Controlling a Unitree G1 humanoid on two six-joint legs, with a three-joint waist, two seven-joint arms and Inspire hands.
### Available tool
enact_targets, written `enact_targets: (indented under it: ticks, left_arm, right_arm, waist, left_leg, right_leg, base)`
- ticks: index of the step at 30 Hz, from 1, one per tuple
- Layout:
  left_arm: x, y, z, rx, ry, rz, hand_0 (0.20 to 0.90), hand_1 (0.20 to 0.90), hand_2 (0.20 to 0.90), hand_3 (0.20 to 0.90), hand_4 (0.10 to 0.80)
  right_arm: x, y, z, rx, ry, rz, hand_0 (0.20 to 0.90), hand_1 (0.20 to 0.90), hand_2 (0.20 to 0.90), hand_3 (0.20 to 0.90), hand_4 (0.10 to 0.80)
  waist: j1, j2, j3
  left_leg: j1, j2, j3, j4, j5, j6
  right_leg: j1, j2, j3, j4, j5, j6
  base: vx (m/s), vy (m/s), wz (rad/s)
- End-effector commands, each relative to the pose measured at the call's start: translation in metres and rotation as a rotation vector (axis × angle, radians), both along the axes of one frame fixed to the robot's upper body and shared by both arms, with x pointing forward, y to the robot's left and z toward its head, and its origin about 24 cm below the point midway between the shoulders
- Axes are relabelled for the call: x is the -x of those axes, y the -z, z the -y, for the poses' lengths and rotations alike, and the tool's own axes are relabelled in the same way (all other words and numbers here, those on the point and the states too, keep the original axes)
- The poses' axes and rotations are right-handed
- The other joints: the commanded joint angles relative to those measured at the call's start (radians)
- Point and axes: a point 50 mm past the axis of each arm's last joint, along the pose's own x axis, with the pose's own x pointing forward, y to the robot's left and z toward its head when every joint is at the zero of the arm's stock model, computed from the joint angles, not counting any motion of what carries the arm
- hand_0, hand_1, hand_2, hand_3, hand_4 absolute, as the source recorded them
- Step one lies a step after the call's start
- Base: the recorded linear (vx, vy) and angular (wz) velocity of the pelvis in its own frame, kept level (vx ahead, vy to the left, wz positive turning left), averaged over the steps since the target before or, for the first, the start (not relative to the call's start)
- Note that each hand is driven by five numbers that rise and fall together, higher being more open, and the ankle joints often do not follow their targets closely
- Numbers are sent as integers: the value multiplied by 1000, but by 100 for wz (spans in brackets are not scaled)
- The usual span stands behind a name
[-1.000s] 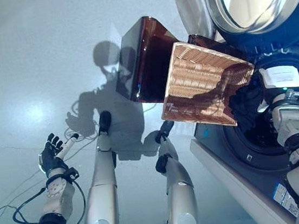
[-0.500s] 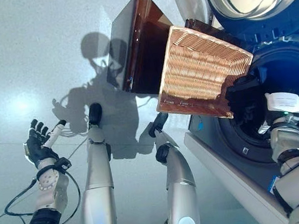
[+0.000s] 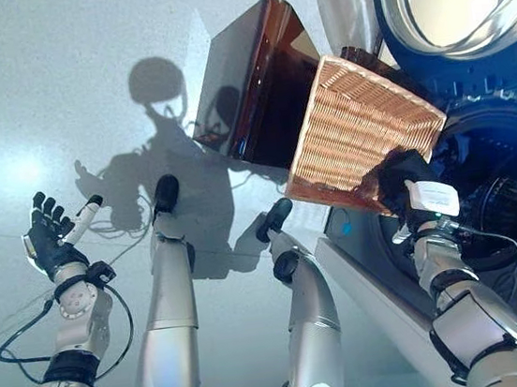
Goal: Pick up the clothes and place them into the washing machine
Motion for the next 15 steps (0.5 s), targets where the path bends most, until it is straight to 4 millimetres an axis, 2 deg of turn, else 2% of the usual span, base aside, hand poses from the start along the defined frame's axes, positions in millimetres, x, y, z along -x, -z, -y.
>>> enact_targets:
  ticks: [1, 6, 9, 13, 15]
  left_arm:
    - [18, 1, -14, -33, -68, 46, 900, 900, 900, 900, 800]
    - [24, 3, -21, -35, -93, 44, 900, 900, 900, 900, 800]
    - [24, 3, -20, -30, -91, 50, 900, 900, 900, 900, 800]
    - [24, 9, -18, -3, -103, 30, 900, 900, 900, 900, 800]
    - [22, 9, -15, 2, -106, 29, 900, 900, 900, 900, 800]
  right_arm:
    - [44, -1, 53, 83, 184, -22, 900, 900, 900, 900, 800]
    - [54, -14, 74, 111, 235, 3, 900, 900, 900, 900, 800]
    - [56, -18, 79, 123, 249, 15, 900, 900, 900, 900, 800]
    - [69, -19, 89, 136, 297, 52, 900, 900, 900, 900, 800]
    - [74, -18, 91, 142, 317, 71, 900, 900, 900, 900, 800]
  waist:
    - [3, 5, 4]
    - [2, -2, 12]
    - [2, 3, 18]
    - [-22, 5, 27]
    - [-29, 17, 32]
  left_leg:
    - [74, -7, 16, -101, 18, 30]
    - [119, 4, 30, -173, 44, 26]
    - [121, 2, 31, -194, 56, 24]
    - [104, 2, 33, -187, 47, 27]
    - [83, -8, 37, -166, 41, 29]
  right_leg:
    - [67, 15, 5, 114, -129, 48]
    - [106, 29, 10, 32, -95, 57]
    - [106, 32, 13, 18, -90, 56]
    - [69, 36, 30, 30, -88, 60]
    - [45, 31, 39, 50, -90, 62]
  base:
    - [49, 17, 4]
    - [46, 6, 1]
    - [23, 20, -5]
    - [8, 49, -9]
    - [0, 53, -7]
